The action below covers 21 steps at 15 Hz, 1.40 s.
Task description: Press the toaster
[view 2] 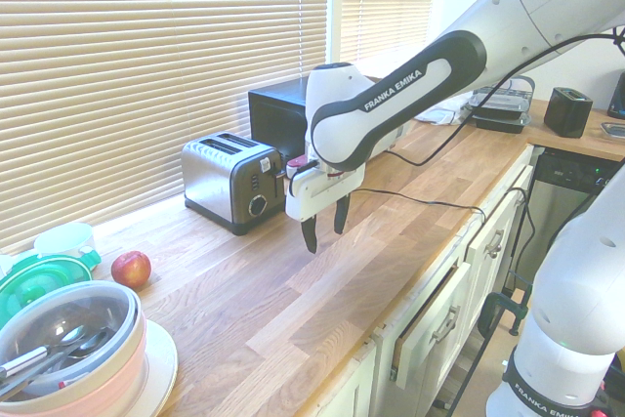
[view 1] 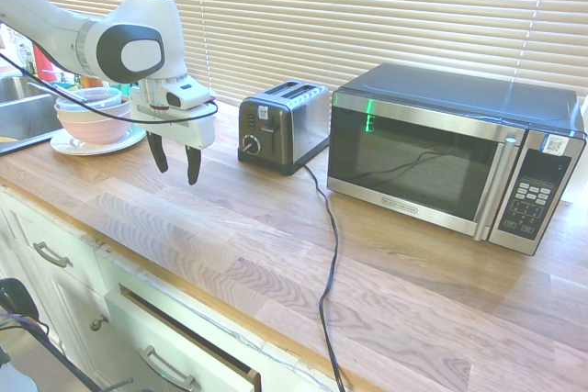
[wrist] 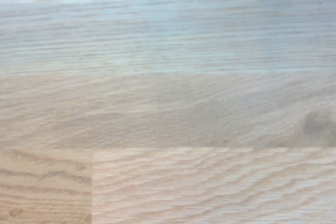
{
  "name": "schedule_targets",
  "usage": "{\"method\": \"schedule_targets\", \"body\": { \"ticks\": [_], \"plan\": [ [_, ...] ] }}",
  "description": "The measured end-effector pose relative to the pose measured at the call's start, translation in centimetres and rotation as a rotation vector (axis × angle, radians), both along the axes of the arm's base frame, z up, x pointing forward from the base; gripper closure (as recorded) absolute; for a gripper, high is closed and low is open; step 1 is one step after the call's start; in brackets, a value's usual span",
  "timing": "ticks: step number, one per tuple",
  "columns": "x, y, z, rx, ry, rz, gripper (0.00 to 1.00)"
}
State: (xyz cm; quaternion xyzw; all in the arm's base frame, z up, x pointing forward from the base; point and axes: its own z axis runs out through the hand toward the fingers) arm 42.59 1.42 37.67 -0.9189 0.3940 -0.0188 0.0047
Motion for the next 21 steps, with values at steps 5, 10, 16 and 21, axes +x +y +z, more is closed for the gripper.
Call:
{"method": "schedule_targets", "body": {
  "ticks": [5, 10, 16, 21],
  "plan": [
    [-0.8, 1.3, 1.3, -0.070, -0.058, -0.069, 0.00],
    [-0.1, -0.1, 2.5, -0.114, -0.128, -0.121, 0.00],
    [11.3, -5.8, 5.2, -0.130, -0.161, -0.127, 0.00],
    [13.2, -7.9, 11.0, -0.147, -0.216, -0.123, 0.00]
  ]
}}
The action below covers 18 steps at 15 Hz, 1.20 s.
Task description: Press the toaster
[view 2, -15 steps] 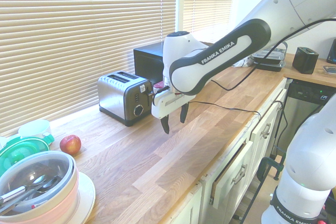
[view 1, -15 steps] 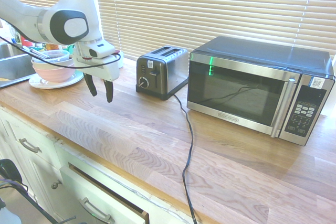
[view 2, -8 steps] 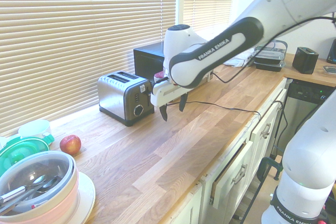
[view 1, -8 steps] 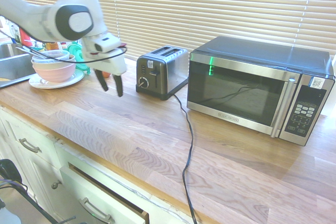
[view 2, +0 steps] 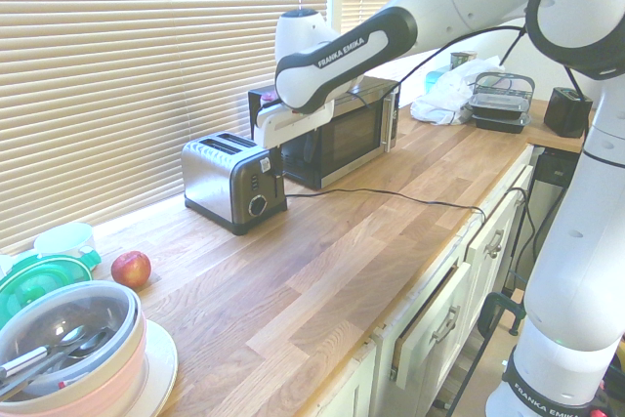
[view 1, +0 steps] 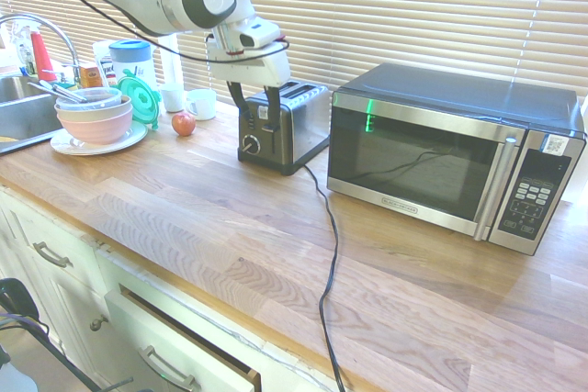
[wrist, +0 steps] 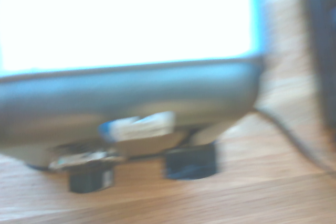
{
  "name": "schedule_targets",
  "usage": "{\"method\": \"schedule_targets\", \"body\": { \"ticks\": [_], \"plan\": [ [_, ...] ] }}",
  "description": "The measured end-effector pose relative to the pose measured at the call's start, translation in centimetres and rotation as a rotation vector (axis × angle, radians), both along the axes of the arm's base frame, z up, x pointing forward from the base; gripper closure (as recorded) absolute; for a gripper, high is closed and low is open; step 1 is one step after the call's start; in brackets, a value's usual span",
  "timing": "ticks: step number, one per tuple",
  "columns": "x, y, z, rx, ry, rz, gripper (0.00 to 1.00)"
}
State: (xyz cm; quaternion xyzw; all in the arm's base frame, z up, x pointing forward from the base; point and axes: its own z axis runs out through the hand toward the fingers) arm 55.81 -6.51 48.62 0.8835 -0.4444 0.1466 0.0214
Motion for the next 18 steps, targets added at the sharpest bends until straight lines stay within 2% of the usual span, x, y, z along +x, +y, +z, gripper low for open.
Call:
{"method": "schedule_targets", "body": {
  "ticks": [5, 9, 10, 18],
  "plan": [
    [0.9, 1.6, 3.1, -0.010, -0.006, 0.050, 0.00],
    [1.7, 3.5, 1.3, 0.013, 0.027, 0.084, 0.00],
    [1.9, 3.3, 0.8, 0.022, 0.032, 0.083, 1.00],
    [2.2, 2.0, 1.1, 0.033, 0.019, 0.079, 1.00]
  ]
}}
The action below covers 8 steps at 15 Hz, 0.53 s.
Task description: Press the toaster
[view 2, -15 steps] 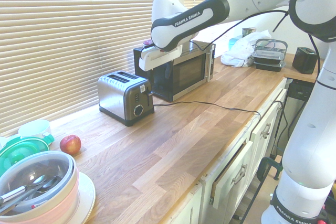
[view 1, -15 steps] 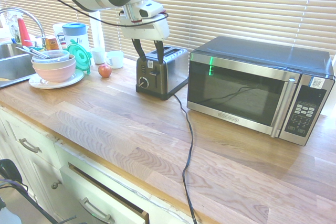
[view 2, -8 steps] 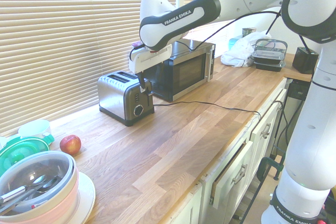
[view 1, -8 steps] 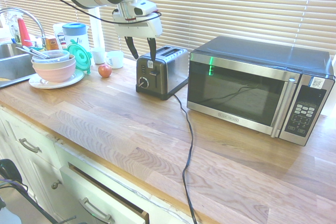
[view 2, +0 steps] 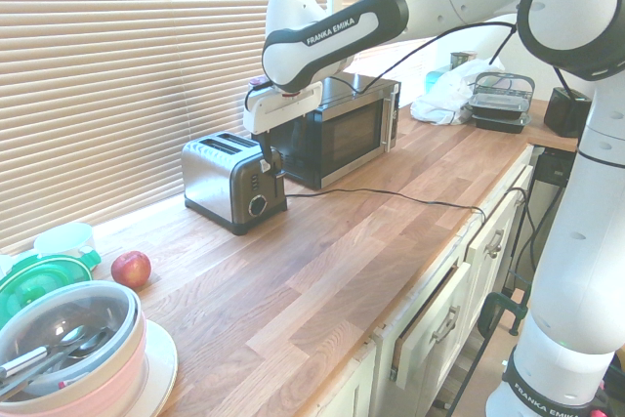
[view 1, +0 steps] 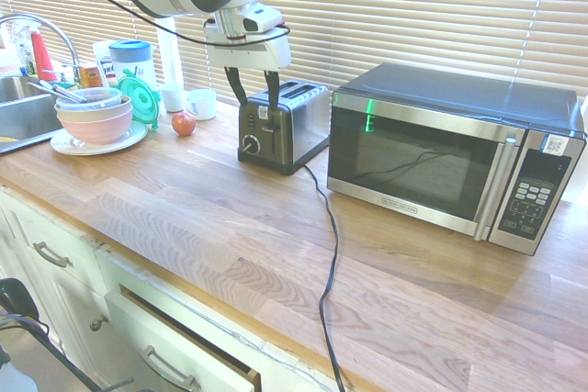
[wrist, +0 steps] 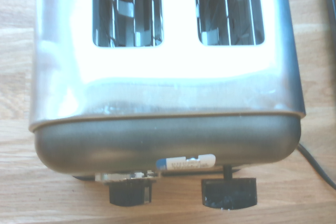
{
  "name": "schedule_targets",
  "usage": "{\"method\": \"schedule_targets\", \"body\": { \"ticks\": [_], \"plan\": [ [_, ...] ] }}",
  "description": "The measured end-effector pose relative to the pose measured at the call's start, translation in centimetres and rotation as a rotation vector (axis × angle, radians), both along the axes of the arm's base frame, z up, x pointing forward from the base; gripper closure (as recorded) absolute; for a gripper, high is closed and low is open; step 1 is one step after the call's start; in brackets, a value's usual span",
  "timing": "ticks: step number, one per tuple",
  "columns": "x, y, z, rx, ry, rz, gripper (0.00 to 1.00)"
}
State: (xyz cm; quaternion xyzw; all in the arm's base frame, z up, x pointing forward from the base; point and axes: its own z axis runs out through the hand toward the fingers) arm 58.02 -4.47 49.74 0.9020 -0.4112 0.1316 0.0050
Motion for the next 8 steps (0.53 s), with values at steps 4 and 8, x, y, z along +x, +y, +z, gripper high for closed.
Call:
{"method": "schedule_targets", "body": {
  "ticks": [4, 8],
  "plan": [
    [0.21, 0.02, 0.03, -0.001, 0.006, 0.009, 1.00],
    [0.59, 0.14, 0.75, -0.004, 0.007, 0.018, 1.00]
  ]
}}
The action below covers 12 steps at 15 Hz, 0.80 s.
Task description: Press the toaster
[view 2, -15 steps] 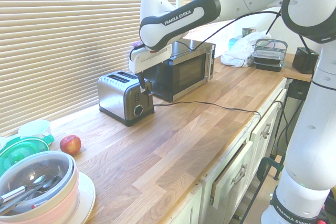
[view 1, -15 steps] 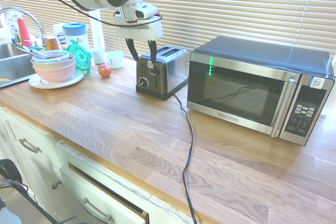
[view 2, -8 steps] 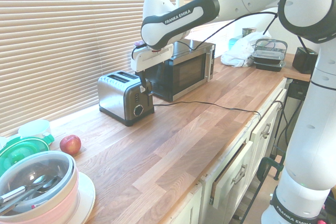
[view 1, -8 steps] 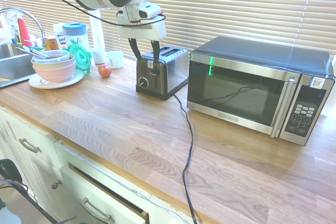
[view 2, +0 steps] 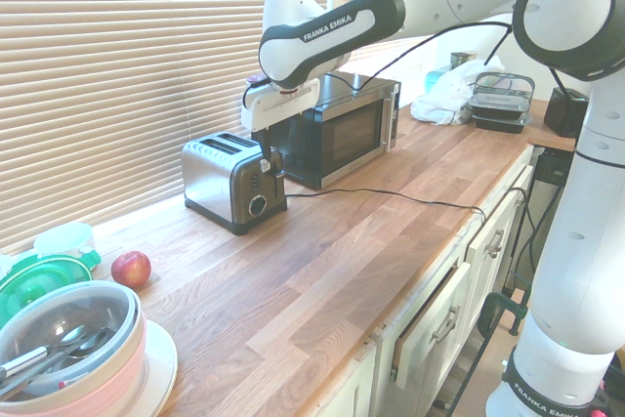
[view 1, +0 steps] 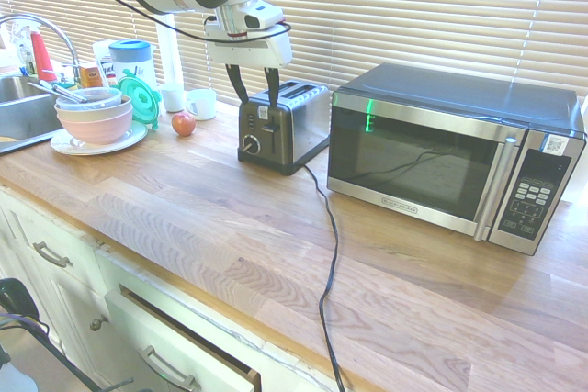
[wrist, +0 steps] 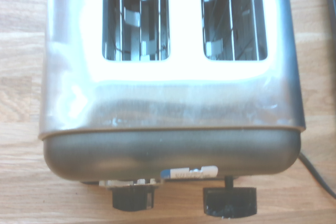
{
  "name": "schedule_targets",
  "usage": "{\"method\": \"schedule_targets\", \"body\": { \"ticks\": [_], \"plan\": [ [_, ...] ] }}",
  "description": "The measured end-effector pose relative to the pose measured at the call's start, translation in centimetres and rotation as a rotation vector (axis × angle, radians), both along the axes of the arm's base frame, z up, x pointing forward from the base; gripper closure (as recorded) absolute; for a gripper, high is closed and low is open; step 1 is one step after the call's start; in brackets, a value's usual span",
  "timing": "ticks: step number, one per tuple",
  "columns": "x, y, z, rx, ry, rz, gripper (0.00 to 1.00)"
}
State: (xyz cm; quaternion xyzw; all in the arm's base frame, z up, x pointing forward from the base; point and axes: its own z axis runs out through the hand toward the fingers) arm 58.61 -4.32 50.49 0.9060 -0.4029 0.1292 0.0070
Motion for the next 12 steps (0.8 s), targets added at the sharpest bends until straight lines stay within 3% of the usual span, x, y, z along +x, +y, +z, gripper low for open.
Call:
{"method": "schedule_targets", "body": {
  "ticks": [4, 8, 12],
  "plan": [
    [0.3, -0.2, 0.9, -0.006, 0.038, 0.012, 1.00],
    [2.3, -0.7, 5.4, -0.022, 0.065, 0.044, 1.00],
    [4.5, 0.3, 3.1, -0.023, 0.102, 0.074, 1.00]
  ]
}}
